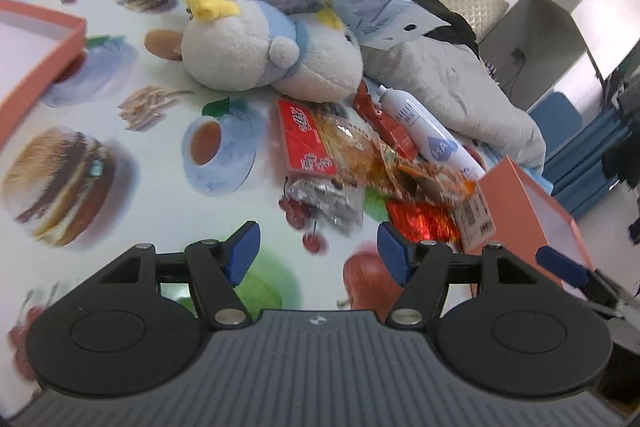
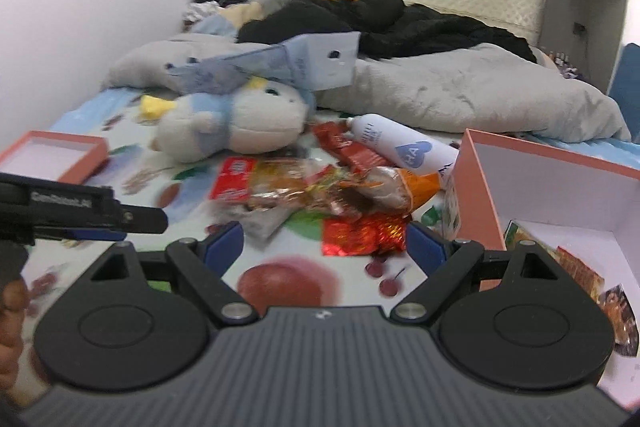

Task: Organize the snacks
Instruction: 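Grasp the red snack bag with the left tool while the right tool grasps an orange-wrapped pastry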

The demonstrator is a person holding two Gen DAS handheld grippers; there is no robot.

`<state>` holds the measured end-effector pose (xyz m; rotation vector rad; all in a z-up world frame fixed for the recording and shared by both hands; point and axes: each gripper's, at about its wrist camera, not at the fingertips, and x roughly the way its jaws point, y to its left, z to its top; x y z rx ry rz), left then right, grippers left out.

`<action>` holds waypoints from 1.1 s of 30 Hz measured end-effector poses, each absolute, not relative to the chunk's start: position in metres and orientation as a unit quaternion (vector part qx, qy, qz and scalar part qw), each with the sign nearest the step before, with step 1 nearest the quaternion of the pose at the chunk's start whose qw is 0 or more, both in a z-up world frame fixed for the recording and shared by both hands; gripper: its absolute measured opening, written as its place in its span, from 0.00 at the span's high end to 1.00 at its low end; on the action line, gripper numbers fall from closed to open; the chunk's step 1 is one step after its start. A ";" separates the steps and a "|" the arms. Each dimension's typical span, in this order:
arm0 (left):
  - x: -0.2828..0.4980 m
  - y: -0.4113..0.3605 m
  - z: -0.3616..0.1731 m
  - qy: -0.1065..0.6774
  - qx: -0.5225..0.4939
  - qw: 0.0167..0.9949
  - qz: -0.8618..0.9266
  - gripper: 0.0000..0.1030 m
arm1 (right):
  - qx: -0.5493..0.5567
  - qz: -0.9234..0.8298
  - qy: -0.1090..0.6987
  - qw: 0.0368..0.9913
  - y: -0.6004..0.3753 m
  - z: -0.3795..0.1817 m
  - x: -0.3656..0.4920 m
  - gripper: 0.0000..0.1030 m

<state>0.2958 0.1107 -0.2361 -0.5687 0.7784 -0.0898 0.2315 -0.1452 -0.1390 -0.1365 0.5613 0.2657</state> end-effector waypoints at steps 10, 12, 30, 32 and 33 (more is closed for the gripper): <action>0.372 0.117 -0.280 0.373 -0.328 0.863 -0.088 0.33 | -0.031 0.071 0.315 0.946 -0.130 -0.172 0.307 0.28; 0.384 0.119 -0.285 0.373 -0.328 0.863 -0.089 0.34 | -0.027 0.054 0.314 0.947 -0.129 -0.178 0.317 0.28; 0.431 0.120 -0.302 0.358 -0.309 0.875 -0.099 0.45 | 0.010 -0.048 0.348 0.936 -0.141 -0.201 0.391 0.25; 0.434 0.116 -0.301 0.358 -0.299 0.880 -0.093 0.45 | 0.039 -0.041 0.354 0.934 -0.149 -0.204 0.396 0.25; 0.434 0.114 -0.301 0.357 -0.295 0.881 -0.092 0.47 | 0.045 -0.037 0.351 0.935 -0.150 -0.205 0.397 0.26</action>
